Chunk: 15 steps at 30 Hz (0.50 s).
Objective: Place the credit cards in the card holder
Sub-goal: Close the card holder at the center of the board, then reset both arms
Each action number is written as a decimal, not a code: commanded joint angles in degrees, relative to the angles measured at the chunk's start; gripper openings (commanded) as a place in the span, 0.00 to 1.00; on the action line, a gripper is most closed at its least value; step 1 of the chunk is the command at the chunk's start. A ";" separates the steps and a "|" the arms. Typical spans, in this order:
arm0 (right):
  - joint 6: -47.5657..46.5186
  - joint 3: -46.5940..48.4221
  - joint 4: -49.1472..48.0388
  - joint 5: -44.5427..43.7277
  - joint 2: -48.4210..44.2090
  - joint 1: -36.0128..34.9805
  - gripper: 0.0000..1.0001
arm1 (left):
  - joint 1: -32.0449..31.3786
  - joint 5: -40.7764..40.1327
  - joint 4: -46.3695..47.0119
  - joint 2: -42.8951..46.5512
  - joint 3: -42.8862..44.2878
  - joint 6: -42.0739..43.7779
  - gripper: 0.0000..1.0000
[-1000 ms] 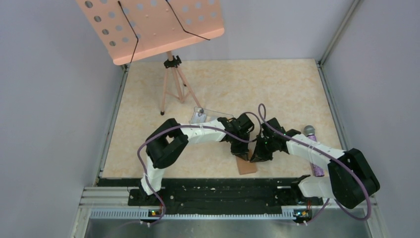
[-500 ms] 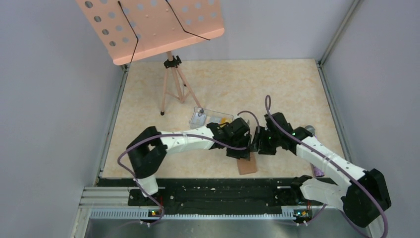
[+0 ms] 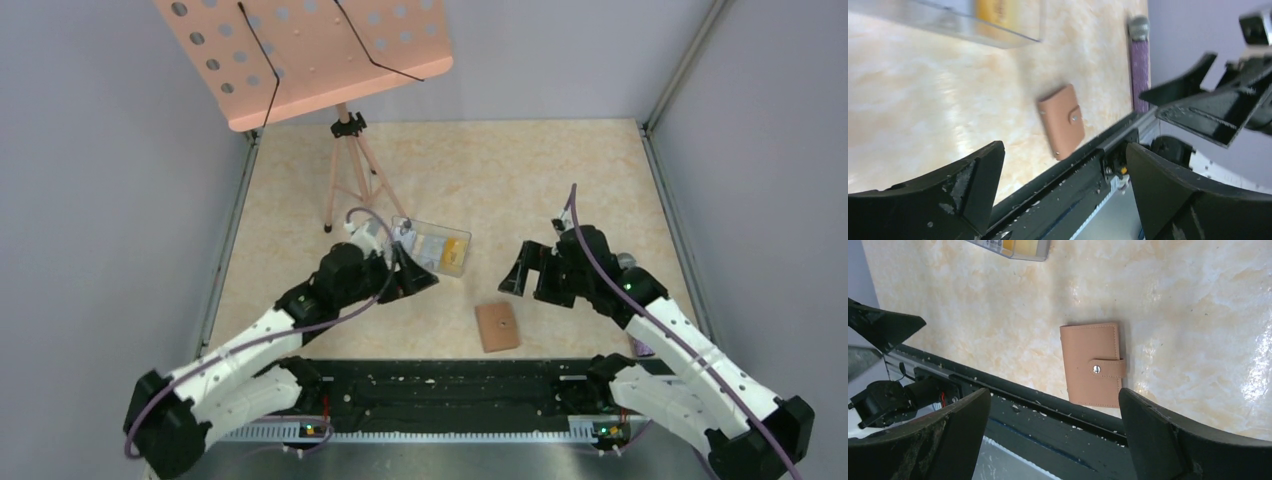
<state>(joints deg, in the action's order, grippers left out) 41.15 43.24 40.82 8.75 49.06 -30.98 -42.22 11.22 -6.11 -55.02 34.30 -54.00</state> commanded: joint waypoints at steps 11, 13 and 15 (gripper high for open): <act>0.99 -3.98 0.40 1.77 -4.89 2.95 0.99 | 16.07 -0.69 -0.39 38.04 -23.64 -14.48 0.99; 0.69 -3.74 0.34 1.10 -4.36 3.18 0.99 | 16.09 -1.35 -2.45 38.00 -23.00 -13.27 0.99; 0.09 -3.21 0.40 -0.06 -3.63 3.40 0.99 | 16.11 -2.99 -5.64 36.83 -20.45 -10.55 0.99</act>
<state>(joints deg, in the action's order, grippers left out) 42.09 38.98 41.78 10.11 44.73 -28.51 -26.44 10.66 -8.51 -17.50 11.18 -66.19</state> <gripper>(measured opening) 0.987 0.990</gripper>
